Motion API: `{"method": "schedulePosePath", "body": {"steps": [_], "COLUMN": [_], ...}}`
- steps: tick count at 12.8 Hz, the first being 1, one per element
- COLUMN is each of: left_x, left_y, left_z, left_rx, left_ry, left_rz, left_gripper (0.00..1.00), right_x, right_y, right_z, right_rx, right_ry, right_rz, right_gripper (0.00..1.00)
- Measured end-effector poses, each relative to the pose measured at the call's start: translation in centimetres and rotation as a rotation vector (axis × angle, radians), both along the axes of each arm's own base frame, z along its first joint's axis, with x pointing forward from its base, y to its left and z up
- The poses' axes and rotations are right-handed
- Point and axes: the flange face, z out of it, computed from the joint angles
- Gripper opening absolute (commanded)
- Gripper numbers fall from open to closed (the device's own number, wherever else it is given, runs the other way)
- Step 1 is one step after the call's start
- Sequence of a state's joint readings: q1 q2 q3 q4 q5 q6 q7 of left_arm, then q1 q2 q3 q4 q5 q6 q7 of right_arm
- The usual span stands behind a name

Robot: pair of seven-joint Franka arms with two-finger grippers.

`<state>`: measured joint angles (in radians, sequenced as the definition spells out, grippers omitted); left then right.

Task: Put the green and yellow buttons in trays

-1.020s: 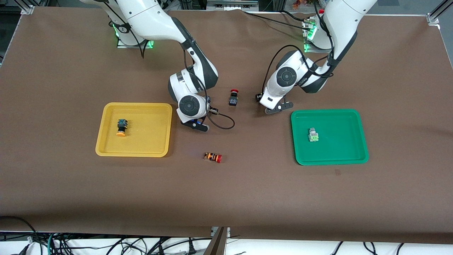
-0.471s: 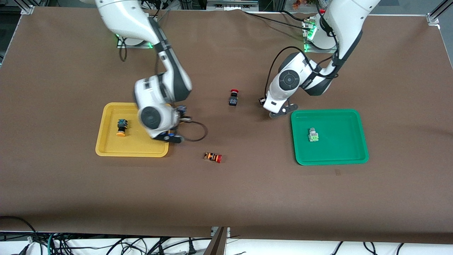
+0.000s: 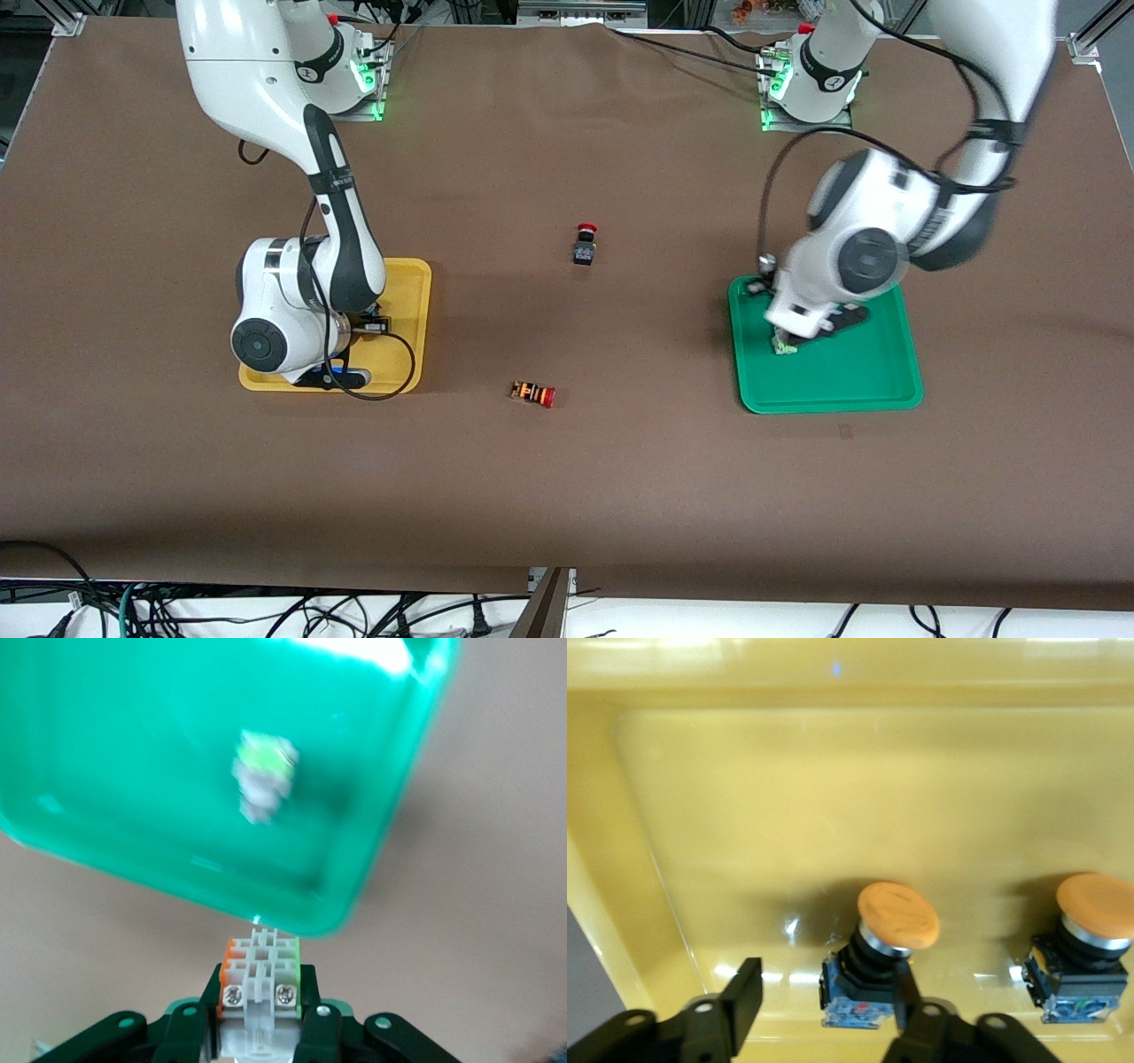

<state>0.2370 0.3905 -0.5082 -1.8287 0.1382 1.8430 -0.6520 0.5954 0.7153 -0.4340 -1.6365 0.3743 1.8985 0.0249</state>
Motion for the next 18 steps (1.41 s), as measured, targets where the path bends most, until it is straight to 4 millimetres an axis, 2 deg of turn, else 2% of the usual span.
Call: {"method": "schedulePosePath", "body": {"steps": [1, 2, 3, 5, 6, 7, 8, 9, 10, 12, 15, 18], "left_x": [1.2, 2.2, 2.9, 2.9, 2.7, 2.6, 2.8, 3.3, 4.1, 4.8, 3.9, 2.9], "left_y": [4.2, 7.3, 9.0, 9.0, 8.4, 8.1, 8.1, 8.4, 9.0, 10.3, 11.2, 11.9], "left_z": [-0.9, -2.7, -5.3, -10.5, -11.9, -12.2, -11.2, -9.0, -5.5, 3.2, 14.9, 24.3], "left_rx": [-0.022, -0.055, -0.077, -0.097, -0.105, -0.106, -0.098, -0.079, -0.050, 0.010, 0.015, -0.069], "left_ry": [-0.018, -0.046, -0.070, -0.072, -0.062, -0.058, -0.061, -0.072, -0.098, -0.144, -0.111, -0.107], "left_rz": [-0.024, -0.033, -0.037, -0.065, -0.078, -0.086, -0.090, -0.090, -0.087, -0.106, -0.168, -0.211], "left_gripper": [0.00, 0.00, 0.00, 1.00, 1.00, 1.00, 1.00, 1.00, 1.00, 1.00, 1.00, 1.00], "right_x": [0.9, 2.0, 2.9, 3.8, 3.9, 3.9, 3.7, 3.3, 2.7, 0.9, -2.0, -5.4], "right_y": [0.1, 0.0, -0.5, -2.4, -3.5, -4.4, -5.1, -5.7, -6.1, -6.0, -7.1, -10.8], "right_z": [1.4, 4.0, 7.5, 15.1, 18.5, 21.5, 24.1, 26.5, 28.7, 32.7, 36.4, 40.0], "right_rx": [0.009, 0.019, 0.028, 0.041, 0.047, 0.054, 0.055, 0.037, 0.013, -0.001, 0.022, 0.026], "right_ry": [-0.029, -0.055, -0.066, -0.065, -0.065, -0.079, -0.102, -0.126, -0.143, -0.159, -0.176, -0.215], "right_rz": [0.010, 0.013, 0.012, 0.004, 0.002, 0.001, 0.002, 0.013, 0.032, 0.090, 0.151, 0.116], "right_gripper": [1.00, 1.00, 1.00, 1.00, 1.00, 1.00, 1.00, 1.00, 1.00, 1.00, 1.00, 1.00]}}
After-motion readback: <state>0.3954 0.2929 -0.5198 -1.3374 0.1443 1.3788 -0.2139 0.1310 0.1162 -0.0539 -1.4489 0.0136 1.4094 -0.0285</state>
